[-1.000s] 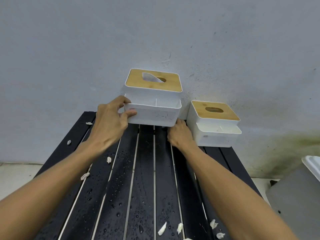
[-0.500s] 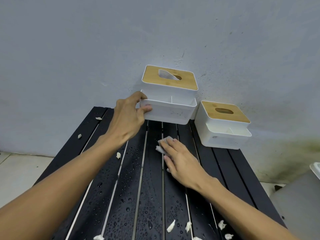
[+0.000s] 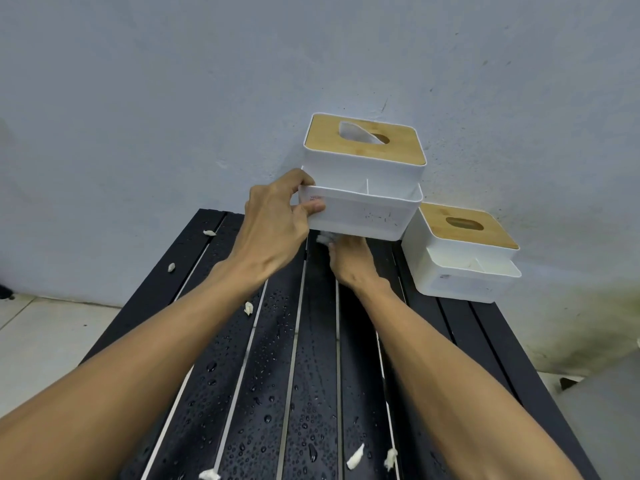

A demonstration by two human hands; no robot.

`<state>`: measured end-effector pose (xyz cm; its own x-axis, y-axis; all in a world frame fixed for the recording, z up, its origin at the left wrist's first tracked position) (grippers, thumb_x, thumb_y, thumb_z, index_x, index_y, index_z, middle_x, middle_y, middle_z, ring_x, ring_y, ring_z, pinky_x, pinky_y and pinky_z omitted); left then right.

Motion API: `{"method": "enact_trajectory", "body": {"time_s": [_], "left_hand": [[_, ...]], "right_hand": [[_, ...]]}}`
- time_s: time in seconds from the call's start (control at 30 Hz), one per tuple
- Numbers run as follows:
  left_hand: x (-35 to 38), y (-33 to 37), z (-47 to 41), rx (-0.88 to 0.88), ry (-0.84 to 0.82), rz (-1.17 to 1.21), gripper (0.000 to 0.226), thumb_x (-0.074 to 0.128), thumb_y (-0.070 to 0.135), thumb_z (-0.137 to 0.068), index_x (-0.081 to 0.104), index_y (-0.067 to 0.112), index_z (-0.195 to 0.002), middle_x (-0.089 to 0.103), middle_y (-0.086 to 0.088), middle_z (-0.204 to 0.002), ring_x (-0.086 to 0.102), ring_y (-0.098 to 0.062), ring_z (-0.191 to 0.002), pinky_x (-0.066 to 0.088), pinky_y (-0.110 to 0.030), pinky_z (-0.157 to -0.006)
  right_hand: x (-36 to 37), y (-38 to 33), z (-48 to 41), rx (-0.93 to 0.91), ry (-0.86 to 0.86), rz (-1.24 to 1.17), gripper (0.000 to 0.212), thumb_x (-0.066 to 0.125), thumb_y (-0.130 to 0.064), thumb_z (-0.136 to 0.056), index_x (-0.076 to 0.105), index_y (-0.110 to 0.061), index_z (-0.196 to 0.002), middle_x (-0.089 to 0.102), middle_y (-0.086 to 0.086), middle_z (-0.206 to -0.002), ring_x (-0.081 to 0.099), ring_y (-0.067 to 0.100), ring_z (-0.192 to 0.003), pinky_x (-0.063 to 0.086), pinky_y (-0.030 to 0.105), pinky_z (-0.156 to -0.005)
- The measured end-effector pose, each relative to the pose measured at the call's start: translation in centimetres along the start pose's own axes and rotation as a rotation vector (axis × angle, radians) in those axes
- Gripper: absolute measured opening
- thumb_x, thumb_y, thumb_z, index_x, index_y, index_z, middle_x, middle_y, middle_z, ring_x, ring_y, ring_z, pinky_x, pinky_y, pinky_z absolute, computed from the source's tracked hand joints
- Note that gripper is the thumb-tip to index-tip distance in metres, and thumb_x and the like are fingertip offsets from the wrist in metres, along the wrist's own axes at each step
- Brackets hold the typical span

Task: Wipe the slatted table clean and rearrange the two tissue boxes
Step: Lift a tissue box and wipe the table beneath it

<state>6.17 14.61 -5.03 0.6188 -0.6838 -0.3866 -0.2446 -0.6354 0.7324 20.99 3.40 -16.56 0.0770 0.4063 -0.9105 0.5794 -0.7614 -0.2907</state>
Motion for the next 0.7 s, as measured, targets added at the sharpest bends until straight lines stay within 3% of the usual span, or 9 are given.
{"method": "enact_trajectory", "body": {"time_s": [0.07, 0.17, 0.23, 0.3, 0.37, 0.43, 0.6, 0.7], "left_hand": [[0.0, 0.0, 0.0, -0.004, 0.005, 0.015, 0.012, 0.069, 0.020, -0.091, 0.062, 0.017, -0.101, 0.065, 0.002, -0.092, 0.069, -0.014, -0.066, 0.056, -0.044, -0.067], [0.1, -0.2, -0.1, 0.007, 0.006, 0.013, 0.012, 0.069, 0.018, -0.091, 0.062, 0.020, -0.101, 0.062, 0.013, -0.084, 0.067, -0.005, -0.066, 0.057, -0.044, -0.068], [0.3, -0.4, -0.3, 0.008, -0.001, 0.021, 0.012, 0.069, 0.018, -0.091, 0.063, 0.020, -0.101, 0.062, 0.017, -0.083, 0.067, -0.009, -0.071, 0.057, -0.044, -0.071], [0.4, -0.7, -0.5, 0.013, -0.008, 0.017, 0.013, 0.069, 0.020, -0.091, 0.063, 0.021, -0.101, 0.068, 0.005, -0.091, 0.069, -0.019, -0.075, 0.056, -0.046, -0.072], [0.5, -0.9, -0.6, 0.021, -0.011, 0.004, 0.014, 0.070, 0.022, -0.090, 0.062, 0.026, -0.100, 0.070, -0.004, -0.099, 0.068, -0.027, -0.080, 0.056, -0.048, -0.075], [0.4, -1.0, -0.6, 0.027, -0.006, -0.003, 0.015, 0.070, 0.023, -0.089, 0.061, 0.027, -0.100, 0.070, -0.006, -0.101, 0.068, -0.030, -0.081, 0.055, -0.048, -0.076], [-0.2, -1.2, -0.5, 0.039, -0.004, -0.031, 0.012, 0.068, 0.025, -0.090, 0.063, 0.022, -0.100, 0.068, -0.002, -0.100, 0.066, -0.034, -0.083, 0.055, -0.048, -0.075], [-0.4, -1.1, -0.4, 0.037, -0.004, -0.038, 0.013, 0.068, 0.025, -0.090, 0.063, 0.020, -0.101, 0.066, 0.001, -0.099, 0.065, -0.034, -0.082, 0.055, -0.047, -0.076]], "right_hand": [[-0.6, -1.4, 2.5, -0.173, -0.068, -0.096, 0.034, 0.052, -0.009, -0.098, 0.058, -0.005, -0.131, 0.058, 0.013, -0.133, 0.055, 0.031, -0.123, 0.038, 0.022, -0.098], [-1.9, -3.0, 7.9, -0.435, -0.185, -0.143, 0.041, 0.053, -0.019, -0.101, 0.050, -0.006, -0.140, 0.053, 0.011, -0.138, 0.050, 0.026, -0.129, 0.040, 0.032, -0.109], [-2.4, -2.8, 10.8, -0.548, -0.250, -0.159, 0.041, 0.051, -0.021, -0.103, 0.048, -0.009, -0.142, 0.049, 0.005, -0.144, 0.043, 0.017, -0.138, 0.033, 0.027, -0.116], [-2.7, -2.3, 11.1, -0.594, -0.247, -0.138, 0.040, 0.051, -0.024, -0.103, 0.049, -0.015, -0.142, 0.048, -0.001, -0.147, 0.040, 0.015, -0.141, 0.030, 0.028, -0.118], [-2.0, -1.6, 8.8, -0.539, -0.181, -0.051, 0.039, 0.049, -0.030, -0.102, 0.051, -0.023, -0.140, 0.050, -0.008, -0.147, 0.044, 0.018, -0.135, 0.037, 0.038, -0.112], [-1.2, -0.6, 5.0, -0.366, -0.107, 0.014, 0.039, 0.050, -0.032, -0.099, 0.052, -0.028, -0.138, 0.055, -0.007, -0.143, 0.047, 0.026, -0.128, 0.040, 0.046, -0.103], [0.0, 0.1, -1.7, 0.001, -0.013, 0.015, 0.026, 0.057, -0.018, -0.093, 0.063, -0.017, -0.119, 0.063, 0.010, -0.121, 0.054, 0.031, -0.114, 0.043, 0.043, -0.096], [0.0, -0.3, -0.8, -0.103, -0.022, 0.074, 0.024, 0.053, -0.020, -0.091, 0.062, -0.015, -0.114, 0.063, 0.007, -0.117, 0.058, 0.031, -0.110, 0.046, 0.041, -0.091]]}}
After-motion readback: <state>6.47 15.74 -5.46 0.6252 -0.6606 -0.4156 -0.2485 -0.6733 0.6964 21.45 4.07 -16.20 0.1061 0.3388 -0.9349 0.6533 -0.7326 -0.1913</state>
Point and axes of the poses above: each hand's wrist, its own z-axis away from the middle knuckle, its own x-axis out of the palm, y = z × x, the point moved 4 cm from there along -z, towards the middle knuckle
